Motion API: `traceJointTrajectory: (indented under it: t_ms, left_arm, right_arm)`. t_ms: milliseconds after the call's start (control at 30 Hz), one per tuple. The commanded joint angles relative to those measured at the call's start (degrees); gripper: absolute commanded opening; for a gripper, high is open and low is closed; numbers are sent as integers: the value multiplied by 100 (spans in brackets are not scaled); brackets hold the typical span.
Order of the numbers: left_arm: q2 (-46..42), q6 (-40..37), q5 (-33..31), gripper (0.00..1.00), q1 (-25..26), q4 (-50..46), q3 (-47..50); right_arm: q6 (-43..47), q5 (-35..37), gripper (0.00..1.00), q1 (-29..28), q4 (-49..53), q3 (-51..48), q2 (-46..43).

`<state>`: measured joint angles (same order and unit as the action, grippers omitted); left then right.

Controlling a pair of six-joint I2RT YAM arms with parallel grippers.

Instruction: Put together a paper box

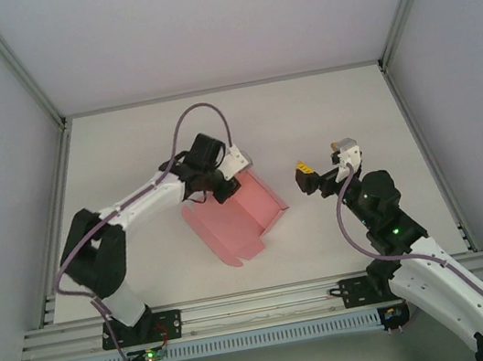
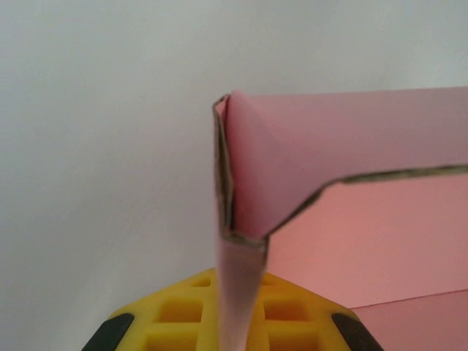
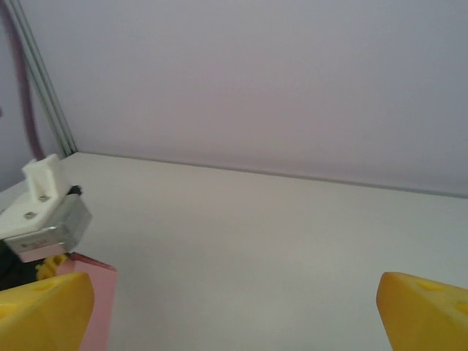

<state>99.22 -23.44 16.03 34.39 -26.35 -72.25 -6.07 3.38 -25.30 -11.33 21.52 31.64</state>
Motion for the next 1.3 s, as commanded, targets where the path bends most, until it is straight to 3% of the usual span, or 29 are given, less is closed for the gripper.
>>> traceJointTrajectory:
  t_ms: [0, 100, 300, 433, 633, 700, 867, 1000, 1067, 1100, 1167, 1267]
  left_arm:
    - [449, -1450, -765, 0, 280, -1478, -592]
    - [954, -2049, -1513, 0, 525, -1694, -932]
    - [1707, -2769, -2215, 0, 838, -2110, -1646]
    - [2011, -3278, -2483, 12, 1014, -2254, -1921]
    - [2646, -3620, -3048, 16, 1122, -2430, -2506]
    - [2755, -3635, -3069, 22, 1123, -2465, -2672]
    - [2546, -3531, -2693, 53, 1196, -2469, -2810]
    - [2194, -3559, -2418, 62, 1234, -2261, -2646]
    - [2090, -3513, -2371, 77, 1240, -2269, -2645]
    - [2031, -3473, -2368, 79, 1252, -2269, -2639]
    - [1903, -3442, -2322, 100, 1272, -2289, -2598]
    - [1605, -3365, -2151, 100, 1261, -2111, -2434]
  right_arm:
    - [-35, 201, 98, 63, 187, -77, -102]
    - [-44, 326, 98, 96, 330, -69, -181]
    - [-35, 501, 98, 166, 529, -102, -510]
    - [-44, 495, 98, 208, 570, -148, -700]
    - [-70, 562, 98, 232, 723, -162, -822]
    - [-75, 573, 98, 242, 738, -159, -828]
    - [-70, 559, 98, 258, 745, -183, -813]
    - [-77, 520, 98, 272, 747, -174, -800]
    - [-79, 479, 98, 282, 755, -175, -807]
    - [-80, 452, 98, 282, 762, -174, -813]
    - [-70, 412, 98, 294, 738, -183, -823]
    - [-22, 311, 99, 298, 733, -183, -786]
